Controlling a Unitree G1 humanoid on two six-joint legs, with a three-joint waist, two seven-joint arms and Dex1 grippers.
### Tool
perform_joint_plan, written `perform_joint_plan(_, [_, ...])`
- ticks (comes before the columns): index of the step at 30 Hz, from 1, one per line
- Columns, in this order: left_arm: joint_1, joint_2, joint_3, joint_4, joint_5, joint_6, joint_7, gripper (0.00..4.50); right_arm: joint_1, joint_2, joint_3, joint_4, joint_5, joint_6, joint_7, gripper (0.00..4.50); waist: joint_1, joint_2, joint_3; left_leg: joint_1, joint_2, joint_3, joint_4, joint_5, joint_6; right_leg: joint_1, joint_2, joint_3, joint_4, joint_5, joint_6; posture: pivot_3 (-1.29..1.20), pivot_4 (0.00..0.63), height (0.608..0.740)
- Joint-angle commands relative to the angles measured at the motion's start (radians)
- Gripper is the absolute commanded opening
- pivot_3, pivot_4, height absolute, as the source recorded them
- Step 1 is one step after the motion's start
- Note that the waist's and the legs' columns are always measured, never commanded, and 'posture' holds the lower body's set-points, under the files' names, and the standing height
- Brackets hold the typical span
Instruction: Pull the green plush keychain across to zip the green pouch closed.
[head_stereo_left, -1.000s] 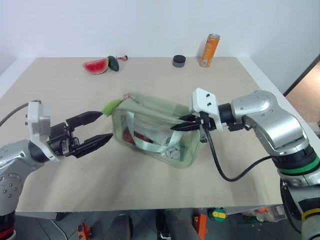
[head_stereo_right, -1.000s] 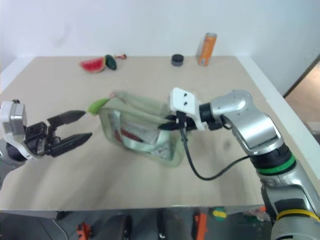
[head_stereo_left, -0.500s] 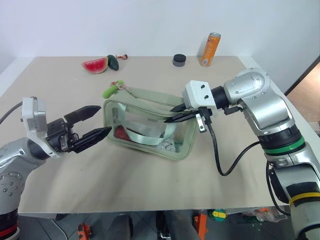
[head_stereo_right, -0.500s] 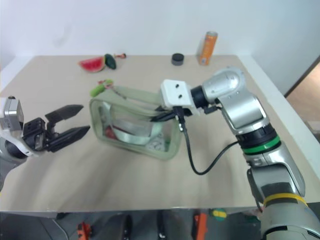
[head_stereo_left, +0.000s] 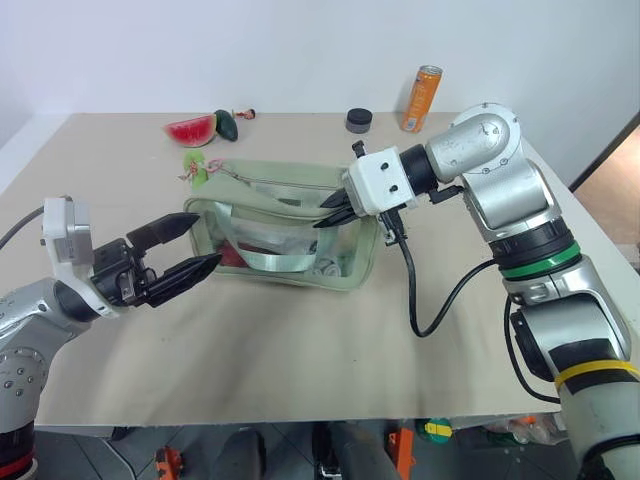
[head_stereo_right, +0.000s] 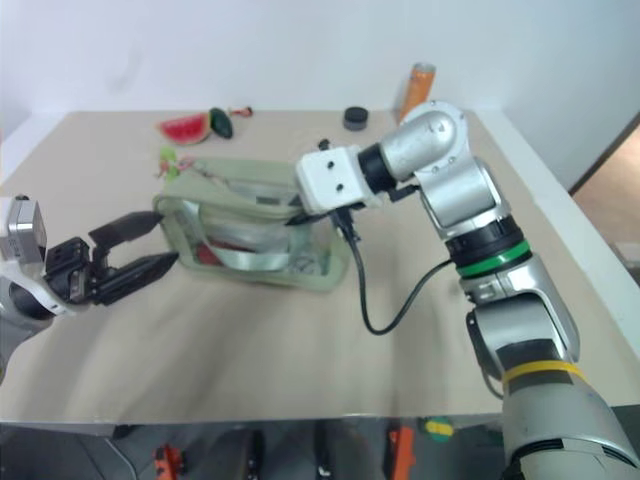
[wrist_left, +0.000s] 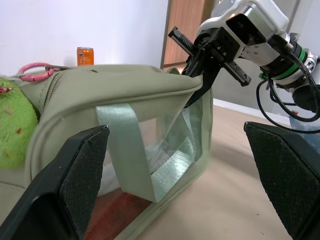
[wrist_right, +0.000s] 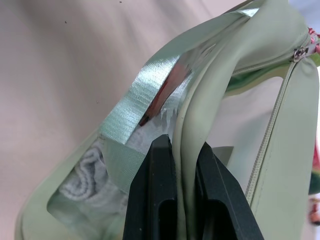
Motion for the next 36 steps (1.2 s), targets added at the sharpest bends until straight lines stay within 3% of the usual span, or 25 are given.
perform_joint_plan(1, [0.006, 0.019, 0.035, -0.041, -0.025, 0.0, 0.007, 4.5, 0.061, -0.016, 0.002, -0.07, -0.015, -0.083, 0.001, 0.01, 0.001, 0.0, 0.0, 0.0, 0.0, 0.0, 0.0, 0.0, 0.0, 0.0, 0.0, 0.0, 0.0, 0.0, 0.0, 0.0, 0.15, 0.74])
perform_joint_plan(5, [0.012, 0.021, 0.032, -0.043, -0.028, 0.002, 0.01, 4.5, 0.144, -0.033, 0.009, -0.168, -0.004, -0.085, 0.015, 0.01, 0.0, 0.0, 0.0, 0.0, 0.0, 0.0, 0.0, 0.0, -0.001, 0.0, -0.002, 0.0, 0.0, 0.0, 0.0, 0.0, 0.15, 0.74])
perform_joint_plan(10, [-0.006, 0.026, 0.018, -0.032, -0.028, 0.004, 0.011, 4.5, 0.145, -0.004, -0.002, -0.154, -0.043, 0.005, -0.073, 0.01, -0.002, 0.0, 0.0, 0.002, 0.0, 0.001, 0.0, 0.001, -0.003, 0.0, 0.0, 0.001, 0.002, 0.001, 0.0, 0.0, 0.15, 0.74])
perform_joint_plan(15, [-0.017, 0.023, 0.003, -0.027, -0.024, 0.004, 0.007, 4.5, 0.092, 0.048, -0.06, -0.14, 0.002, 0.214, -0.152, 1.84, -0.003, 0.0, 0.0, 0.005, 0.003, 0.001, 0.0, 0.002, -0.004, 0.0, 0.004, 0.001, 0.003, 0.002, -0.004, 0.0, 0.15, 0.74])
perform_joint_plan(16, [-0.018, 0.021, 0.0, -0.026, -0.025, 0.004, 0.006, 4.5, 0.071, 0.059, -0.083, -0.136, 0.024, 0.28, -0.169, 1.91, -0.003, 0.0, 0.0, 0.005, 0.004, 0.001, 0.0, 0.002, -0.004, 0.0, 0.005, 0.001, 0.003, 0.003, -0.004, 0.0, 0.15, 0.74])
perform_joint_plan(17, [-0.019, 0.02, -0.003, -0.025, -0.025, 0.004, 0.005, 4.5, 0.052, 0.062, -0.113, -0.142, 0.074, 0.353, -0.16, 2.5, -0.003, 0.0, 0.0, 0.005, 0.006, 0.001, 0.0, 0.002, -0.004, 0.0, 0.007, 0.001, 0.003, 0.002, -0.006, 0.0, 0.15, 0.74])
perform_joint_plan(18, [-0.021, 0.018, -0.008, -0.024, -0.024, 0.004, 0.004, 4.5, 0.039, 0.058, -0.151, -0.154, 0.136, 0.414, -0.142, 2.66, -0.002, 0.0, 0.0, 0.005, 0.006, 0.001, 0.0, 0.002, -0.004, 0.0, 0.008, 0.0, 0.004, 0.002, -0.006, 0.0, 0.15, 0.74])
perform_joint_plan(22, [-0.027, 0.009, -0.025, -0.018, -0.016, -0.002, 0.003, 4.5, 0.056, 0.009, -0.309, -0.283, 0.416, 0.635, -0.074, 2.66, 0.003, 0.0, 0.0, 0.005, 0.009, 0.0, -0.001, 0.002, -0.004, 0.0, 0.01, -0.001, 0.004, 0.001, -0.01, 0.0, 0.15, 0.74])
perform_joint_plan(25, [-0.024, 0.006, -0.028, -0.017, -0.016, -0.004, 0.004, 4.5, 0.138, -0.075, -0.362, -0.388, 0.518, 0.727, -0.041, 2.66, 0.003, 0.0, 0.0, 0.004, 0.009, -0.001, -0.001, 0.0, -0.007, 0.0, 0.01, -0.002, 0.003, -0.001, -0.013, 0.0, 0.15, 0.74])
perform_joint_plan(31, [-0.016, 0.01, -0.02, -0.013, -0.019, -0.001, -0.001, 4.5, 0.332, -0.22, -0.371, -0.419, 0.437, 0.678, -0.095, 2.66, -0.001, 0.0, 0.0, 0.005, 0.009, 0.001, -0.001, -0.002, -0.008, 0.001, 0.01, 0.001, 0.002, -0.001, -0.012, 0.0, 0.15, 0.74])
perform_joint_plan(36, [-0.023, 0.018, -0.02, -0.009, -0.025, 0.004, -0.01, 4.5, 0.422, -0.247, -0.357, -0.411, 0.35, 0.622, -0.185, 2.66, -0.002, 0.0, 0.0, 0.006, 0.011, 0.001, -0.001, -0.002, -0.008, 0.001, 0.014, 0.002, 0.002, -0.001, -0.012, 0.0, 0.15, 0.74])
